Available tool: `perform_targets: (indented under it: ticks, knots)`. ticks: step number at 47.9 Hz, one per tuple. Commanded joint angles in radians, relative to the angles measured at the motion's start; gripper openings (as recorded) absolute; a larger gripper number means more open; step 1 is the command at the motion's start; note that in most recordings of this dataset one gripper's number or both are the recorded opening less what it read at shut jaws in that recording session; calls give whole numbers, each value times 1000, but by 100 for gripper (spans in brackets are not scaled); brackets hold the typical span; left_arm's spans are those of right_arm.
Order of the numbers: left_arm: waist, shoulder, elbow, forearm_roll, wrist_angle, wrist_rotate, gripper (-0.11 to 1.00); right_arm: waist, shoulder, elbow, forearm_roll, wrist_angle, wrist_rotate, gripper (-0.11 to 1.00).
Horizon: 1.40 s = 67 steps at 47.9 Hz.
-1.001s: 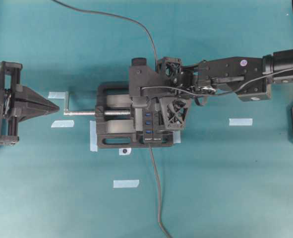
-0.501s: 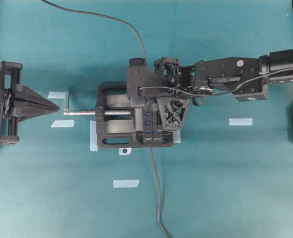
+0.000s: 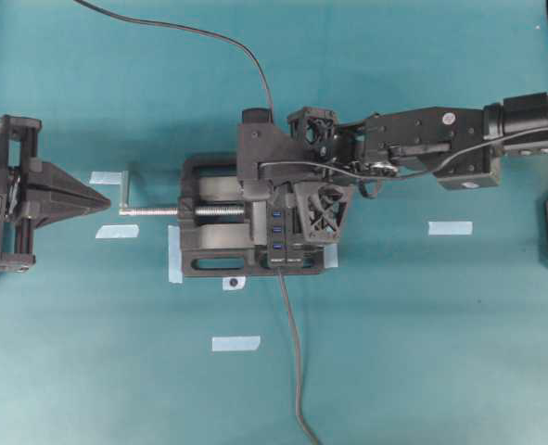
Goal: Insert the USB into the center port of the fixed hub
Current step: 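Align the plug with the hub's center port and push it in, then press the plug fully home, then open the right gripper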
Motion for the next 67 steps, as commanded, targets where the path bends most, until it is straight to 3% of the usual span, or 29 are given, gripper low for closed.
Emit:
perform_targets:
  ticks: [1,67]
  knots:
    - [2,3,-11,2,-9,-2,0,5,-5,-2,2,8,2,9]
    - [0,3,-8,2,-9,-2,0,12,35,-8,3,71,-3,7]
